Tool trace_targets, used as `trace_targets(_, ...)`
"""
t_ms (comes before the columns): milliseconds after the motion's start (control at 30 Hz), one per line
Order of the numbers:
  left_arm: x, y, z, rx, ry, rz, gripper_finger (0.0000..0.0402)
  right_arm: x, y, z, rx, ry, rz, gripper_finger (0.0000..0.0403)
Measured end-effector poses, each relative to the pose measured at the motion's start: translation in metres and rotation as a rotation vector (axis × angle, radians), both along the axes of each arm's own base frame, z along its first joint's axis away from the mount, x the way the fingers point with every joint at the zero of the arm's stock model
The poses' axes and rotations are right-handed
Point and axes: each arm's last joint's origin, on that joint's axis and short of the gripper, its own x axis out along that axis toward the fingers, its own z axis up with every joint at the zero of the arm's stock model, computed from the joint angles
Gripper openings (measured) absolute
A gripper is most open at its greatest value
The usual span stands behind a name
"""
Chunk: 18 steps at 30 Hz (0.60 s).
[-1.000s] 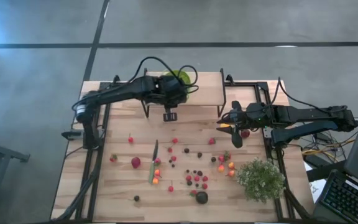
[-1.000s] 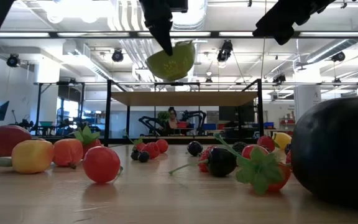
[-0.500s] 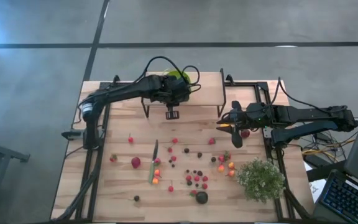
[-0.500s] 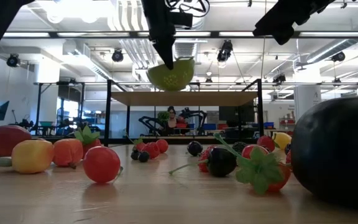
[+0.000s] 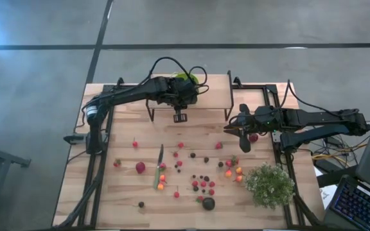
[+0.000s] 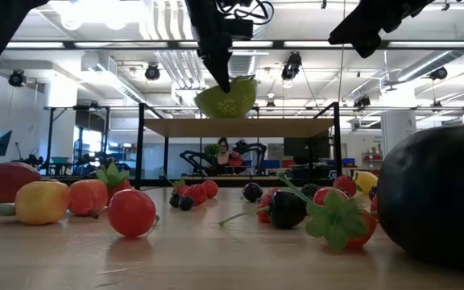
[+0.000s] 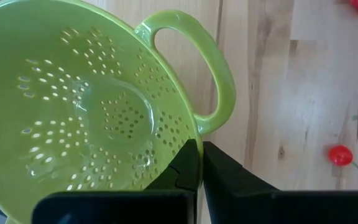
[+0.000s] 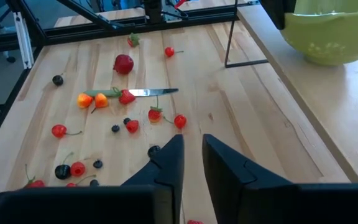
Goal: Pick & Place Fruit
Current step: Put the green colander on the shelf
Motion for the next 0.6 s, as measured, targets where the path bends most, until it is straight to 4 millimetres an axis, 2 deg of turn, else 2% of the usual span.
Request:
trace_targets(200, 0.0002, 0.0006, 0.0002, 0.009, 0.002, -0.012, 0.0049, 0.0000, 0.0000, 0.0000, 0.000, 0.000, 0.000, 0.0052)
trace_targets(600, 0.0010, 0.0035, 0.0035, 0.103, -0.002, 0.022, 0.0109, 0.0000, 0.0000, 0.0000, 0.000, 0.000, 0.000, 0.0096)
